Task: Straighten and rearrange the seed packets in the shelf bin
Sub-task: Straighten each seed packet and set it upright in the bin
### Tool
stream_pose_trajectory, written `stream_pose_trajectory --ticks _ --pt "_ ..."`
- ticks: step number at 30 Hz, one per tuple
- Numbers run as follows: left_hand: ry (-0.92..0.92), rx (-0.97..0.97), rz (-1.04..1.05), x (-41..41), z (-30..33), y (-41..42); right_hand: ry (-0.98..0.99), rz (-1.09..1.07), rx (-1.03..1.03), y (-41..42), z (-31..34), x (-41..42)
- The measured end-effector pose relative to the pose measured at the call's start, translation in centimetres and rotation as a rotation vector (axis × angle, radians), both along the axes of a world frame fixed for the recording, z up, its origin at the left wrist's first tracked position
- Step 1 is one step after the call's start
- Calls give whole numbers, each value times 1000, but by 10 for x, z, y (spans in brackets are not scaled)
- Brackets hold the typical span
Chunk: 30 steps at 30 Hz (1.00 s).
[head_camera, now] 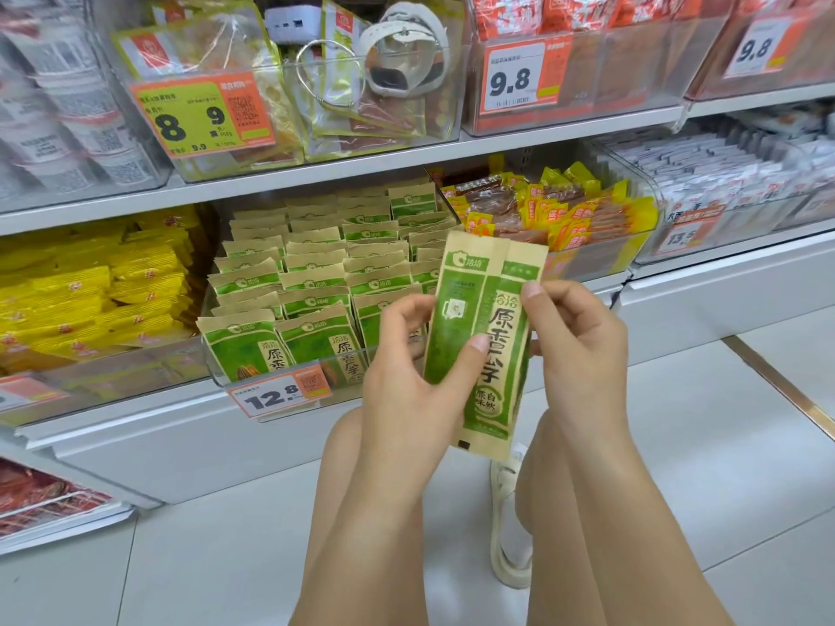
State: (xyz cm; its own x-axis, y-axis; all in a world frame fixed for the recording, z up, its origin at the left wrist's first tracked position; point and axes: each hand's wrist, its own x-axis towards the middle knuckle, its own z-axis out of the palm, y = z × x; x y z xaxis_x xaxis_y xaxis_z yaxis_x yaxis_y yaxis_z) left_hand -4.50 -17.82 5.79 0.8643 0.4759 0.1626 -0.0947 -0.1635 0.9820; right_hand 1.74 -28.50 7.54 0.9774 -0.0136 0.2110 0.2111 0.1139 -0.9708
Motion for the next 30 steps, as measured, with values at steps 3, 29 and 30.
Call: stream_pose_trajectory --ticks 3,29,30 --pt "-34 101 124 3 4 -2 -108 72 -72 5 0 -9" --pt "31 -473 -136 -3 15 9 117 319 99 4 3 -23" --pt "31 -465 -179 -5 13 10 129 322 116 4 3 -24"
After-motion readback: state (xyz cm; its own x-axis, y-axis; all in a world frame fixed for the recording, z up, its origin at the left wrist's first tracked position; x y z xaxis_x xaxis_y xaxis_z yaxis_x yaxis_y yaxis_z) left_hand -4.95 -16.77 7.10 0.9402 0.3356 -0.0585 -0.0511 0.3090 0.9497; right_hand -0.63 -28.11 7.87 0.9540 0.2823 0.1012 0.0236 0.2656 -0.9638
